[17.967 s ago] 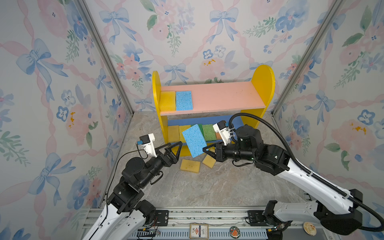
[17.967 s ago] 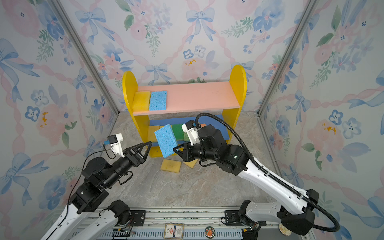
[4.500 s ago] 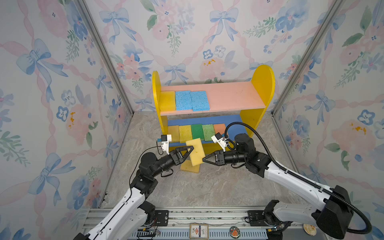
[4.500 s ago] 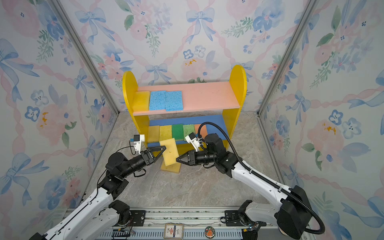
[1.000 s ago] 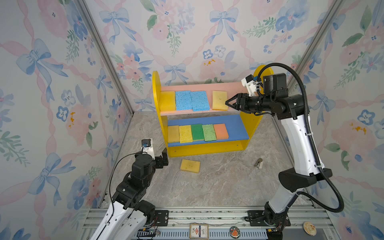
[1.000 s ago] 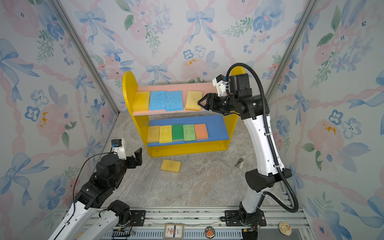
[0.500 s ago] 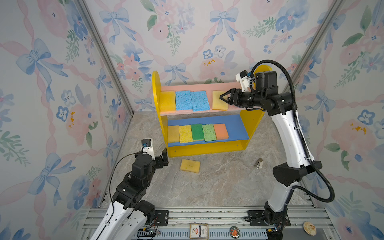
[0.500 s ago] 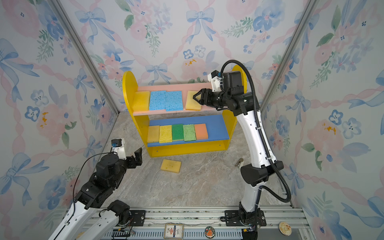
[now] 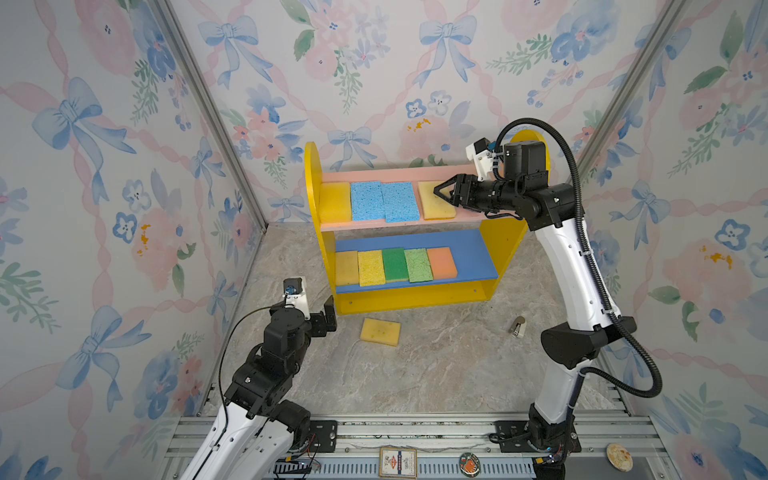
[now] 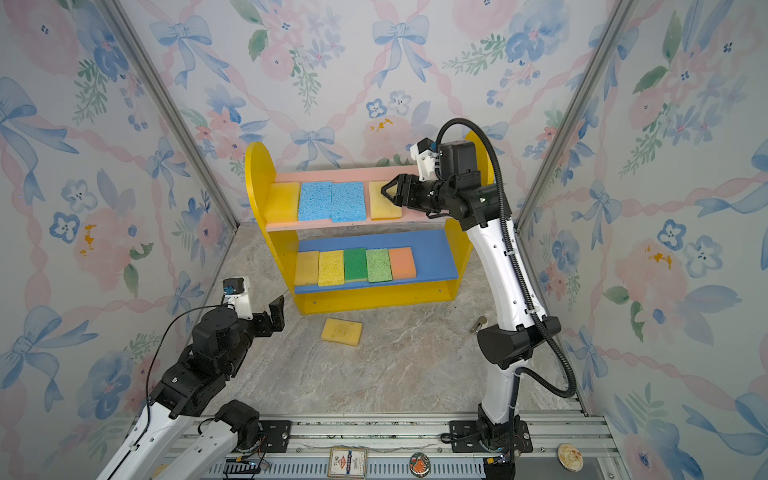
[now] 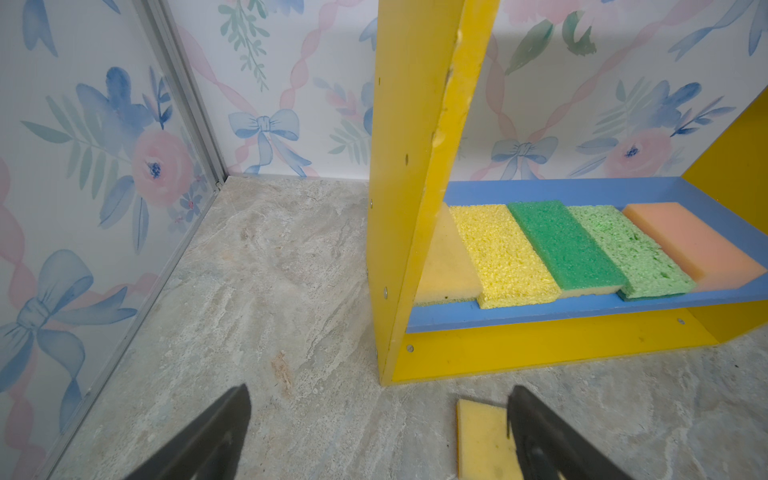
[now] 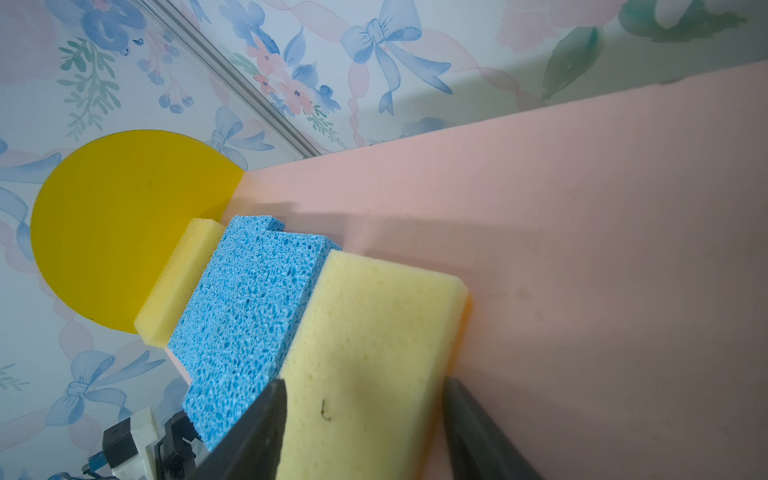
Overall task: Place and organize the cleaning sponges onto the shelf
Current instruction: 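Lower the sponge flat beside the blue sponges and open the right gripper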
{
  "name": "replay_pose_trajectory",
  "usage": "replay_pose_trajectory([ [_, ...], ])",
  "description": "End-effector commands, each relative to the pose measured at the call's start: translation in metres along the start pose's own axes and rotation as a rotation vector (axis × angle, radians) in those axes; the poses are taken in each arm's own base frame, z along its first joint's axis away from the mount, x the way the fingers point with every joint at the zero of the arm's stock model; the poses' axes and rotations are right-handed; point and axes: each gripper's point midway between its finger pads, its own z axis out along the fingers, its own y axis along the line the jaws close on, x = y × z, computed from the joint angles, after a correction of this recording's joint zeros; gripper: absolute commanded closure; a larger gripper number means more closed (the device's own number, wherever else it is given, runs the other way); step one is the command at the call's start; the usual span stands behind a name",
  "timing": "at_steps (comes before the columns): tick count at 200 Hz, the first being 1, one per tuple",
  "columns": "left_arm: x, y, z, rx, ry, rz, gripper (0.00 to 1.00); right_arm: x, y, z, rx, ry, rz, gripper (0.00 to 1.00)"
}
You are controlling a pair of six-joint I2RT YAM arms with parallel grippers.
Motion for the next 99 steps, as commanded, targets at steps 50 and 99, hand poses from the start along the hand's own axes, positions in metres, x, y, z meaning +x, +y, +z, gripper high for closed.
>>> replay_pose_trajectory([
  [50,0.001,-0.002,0.005,0.003,0.007,0.022,0.02,0.041,-0.006,-0.018,0.109,0.091,-0.004,0.40],
  [99,0.000,-0.001,0.003,0.005,-0.001,0.019,0.02,0.054,0.001,-0.014,0.108,0.120,-0.026,0.53],
])
